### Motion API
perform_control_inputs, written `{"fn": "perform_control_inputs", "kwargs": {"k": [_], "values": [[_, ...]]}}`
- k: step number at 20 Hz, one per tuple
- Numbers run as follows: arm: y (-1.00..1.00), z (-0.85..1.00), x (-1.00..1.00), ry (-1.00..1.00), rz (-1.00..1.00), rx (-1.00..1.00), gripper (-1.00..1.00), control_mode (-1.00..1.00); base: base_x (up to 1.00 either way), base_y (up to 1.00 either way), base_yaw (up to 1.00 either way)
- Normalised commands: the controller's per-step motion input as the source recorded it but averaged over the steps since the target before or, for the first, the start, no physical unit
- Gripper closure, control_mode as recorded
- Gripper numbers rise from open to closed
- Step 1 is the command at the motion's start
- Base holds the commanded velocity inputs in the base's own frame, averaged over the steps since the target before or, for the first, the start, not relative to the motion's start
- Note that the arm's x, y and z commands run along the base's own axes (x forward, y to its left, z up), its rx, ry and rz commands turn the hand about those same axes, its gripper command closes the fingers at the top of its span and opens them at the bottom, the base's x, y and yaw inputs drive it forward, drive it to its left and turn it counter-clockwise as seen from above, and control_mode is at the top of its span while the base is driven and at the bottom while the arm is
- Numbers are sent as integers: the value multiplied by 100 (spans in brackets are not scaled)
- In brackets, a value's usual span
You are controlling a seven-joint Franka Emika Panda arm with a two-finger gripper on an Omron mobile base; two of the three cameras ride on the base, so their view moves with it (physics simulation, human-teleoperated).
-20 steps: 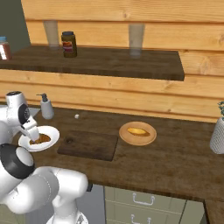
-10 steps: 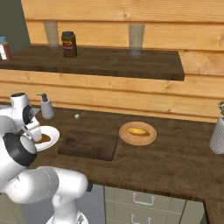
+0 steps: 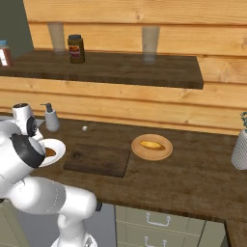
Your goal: From the different types of pastries on the counter, select a croissant and place it on the cutting board. Then retrieve a jar of jam from the cabinet and place it alongside the croissant on the cutting board.
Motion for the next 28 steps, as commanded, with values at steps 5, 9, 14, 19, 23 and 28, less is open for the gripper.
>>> {"fn": "perform_control_inputs", "kwargs": {"k": [5,9,14,19,23,28], "values": [[14,-18,16,4,-2,0,-100,-100,0,0,0],[0,-2,22,1,-2,0,-100,-100,0,0,0],[0,-9,18,1,-1,0,-100,-100,0,0,0],[0,-13,5,1,0,0,-100,-100,0,0,0],[0,-19,0,5,-1,0,-100,-100,0,0,0],[0,-13,0,3,-1,0,-100,-100,0,0,0]]}}
